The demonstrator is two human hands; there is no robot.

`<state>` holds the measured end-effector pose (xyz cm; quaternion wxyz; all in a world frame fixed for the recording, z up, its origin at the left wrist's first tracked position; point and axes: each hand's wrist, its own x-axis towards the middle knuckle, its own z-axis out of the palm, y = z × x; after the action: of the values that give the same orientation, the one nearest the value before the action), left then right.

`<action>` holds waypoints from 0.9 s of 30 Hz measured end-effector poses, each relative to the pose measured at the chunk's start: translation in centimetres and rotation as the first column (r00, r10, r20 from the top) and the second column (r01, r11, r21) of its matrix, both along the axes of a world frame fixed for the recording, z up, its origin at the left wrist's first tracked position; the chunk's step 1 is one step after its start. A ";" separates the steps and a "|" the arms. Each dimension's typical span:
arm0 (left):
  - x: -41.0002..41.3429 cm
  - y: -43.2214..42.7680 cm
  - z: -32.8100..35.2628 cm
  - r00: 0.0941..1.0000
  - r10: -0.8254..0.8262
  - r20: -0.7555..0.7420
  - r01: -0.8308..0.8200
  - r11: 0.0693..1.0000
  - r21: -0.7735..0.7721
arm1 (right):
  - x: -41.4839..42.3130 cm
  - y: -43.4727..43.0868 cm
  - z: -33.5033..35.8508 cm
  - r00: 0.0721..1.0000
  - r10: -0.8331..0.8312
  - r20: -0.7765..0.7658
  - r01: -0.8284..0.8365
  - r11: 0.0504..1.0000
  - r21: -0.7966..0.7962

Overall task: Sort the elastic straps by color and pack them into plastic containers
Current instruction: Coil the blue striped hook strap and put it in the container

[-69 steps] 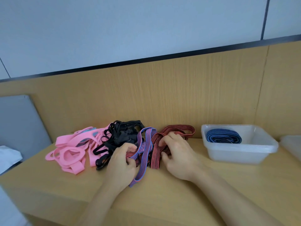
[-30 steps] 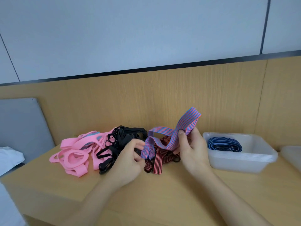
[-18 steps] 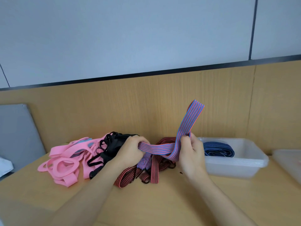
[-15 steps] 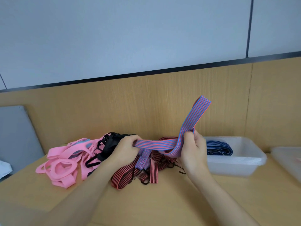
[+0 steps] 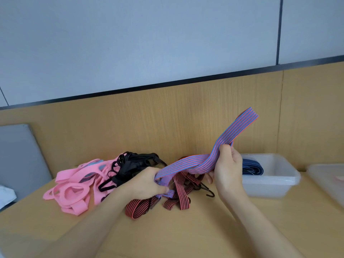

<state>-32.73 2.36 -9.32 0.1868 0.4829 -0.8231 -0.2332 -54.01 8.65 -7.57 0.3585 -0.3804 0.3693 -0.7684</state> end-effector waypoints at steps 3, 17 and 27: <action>0.5 0.0 0.7 0.990 0.054 -0.130 -0.053 0.999 0.009 | -0.2 0.1 0.1 1.000 -0.026 0.000 0.026 0.999 0.026; -0.4 0.2 5.9 0.848 0.015 -0.530 -0.082 0.991 -0.103 | -0.9 0.0 0.3 0.996 0.001 0.085 -0.009 0.996 0.092; 0.0 0.2 2.5 0.838 0.172 -0.518 -0.252 0.964 -0.088 | -0.2 0.8 0.5 0.997 0.061 -0.047 -0.060 0.998 0.024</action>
<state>-32.71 2.59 -6.87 0.4570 0.4774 -0.7019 -0.2657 -54.17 9.42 -7.05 0.3771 -0.4057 0.3746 -0.7436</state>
